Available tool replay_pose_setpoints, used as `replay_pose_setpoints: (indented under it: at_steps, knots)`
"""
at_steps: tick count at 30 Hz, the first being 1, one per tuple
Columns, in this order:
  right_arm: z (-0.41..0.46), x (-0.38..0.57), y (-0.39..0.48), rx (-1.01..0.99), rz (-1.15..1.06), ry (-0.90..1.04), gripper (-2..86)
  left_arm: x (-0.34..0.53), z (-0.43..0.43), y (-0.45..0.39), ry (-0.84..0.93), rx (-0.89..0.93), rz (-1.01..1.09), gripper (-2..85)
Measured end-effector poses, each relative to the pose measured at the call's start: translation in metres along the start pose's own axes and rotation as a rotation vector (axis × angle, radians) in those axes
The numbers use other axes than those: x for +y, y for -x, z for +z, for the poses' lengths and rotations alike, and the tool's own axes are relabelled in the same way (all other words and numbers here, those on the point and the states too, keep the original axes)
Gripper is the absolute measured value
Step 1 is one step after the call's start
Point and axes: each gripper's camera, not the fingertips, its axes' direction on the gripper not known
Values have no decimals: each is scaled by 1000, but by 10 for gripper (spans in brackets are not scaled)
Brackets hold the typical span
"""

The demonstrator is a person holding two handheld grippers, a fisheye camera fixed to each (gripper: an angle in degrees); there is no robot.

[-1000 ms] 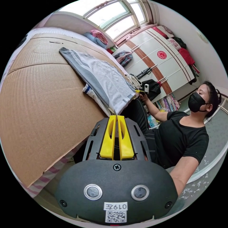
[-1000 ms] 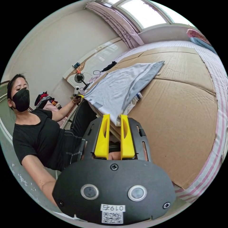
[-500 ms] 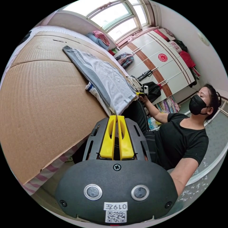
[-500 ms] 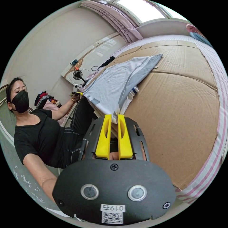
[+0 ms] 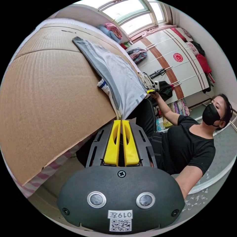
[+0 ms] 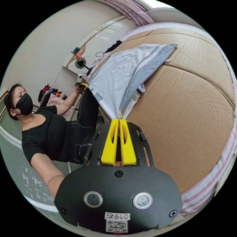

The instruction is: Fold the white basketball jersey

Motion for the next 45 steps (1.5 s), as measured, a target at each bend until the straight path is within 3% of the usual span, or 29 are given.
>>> replay_pose_setpoints:
  at_steps: [7,14,18,22,31,37,45]
  knots:
    - [-13,21,22,-31,-17,-133,67,0,-10,-11,-46,74,76,34]
    - [-42,18,53,179,131,-500,45,-23,-42,-28,-233,-125,13,57]
    - [-11,-25,78,328,160,-445,43,-60,-37,-19,-261,-288,-137,72]
    - [27,-63,107,498,143,-373,54,-86,-28,-12,-252,-293,-194,79]
    - [14,-83,86,355,314,-561,79,-108,-26,8,-305,-213,-278,49]
    - [20,-112,55,290,447,-483,80,-132,-25,11,-260,-241,-299,41]
    - [20,-139,61,294,390,-436,49,-169,-23,10,-218,-303,-312,34]
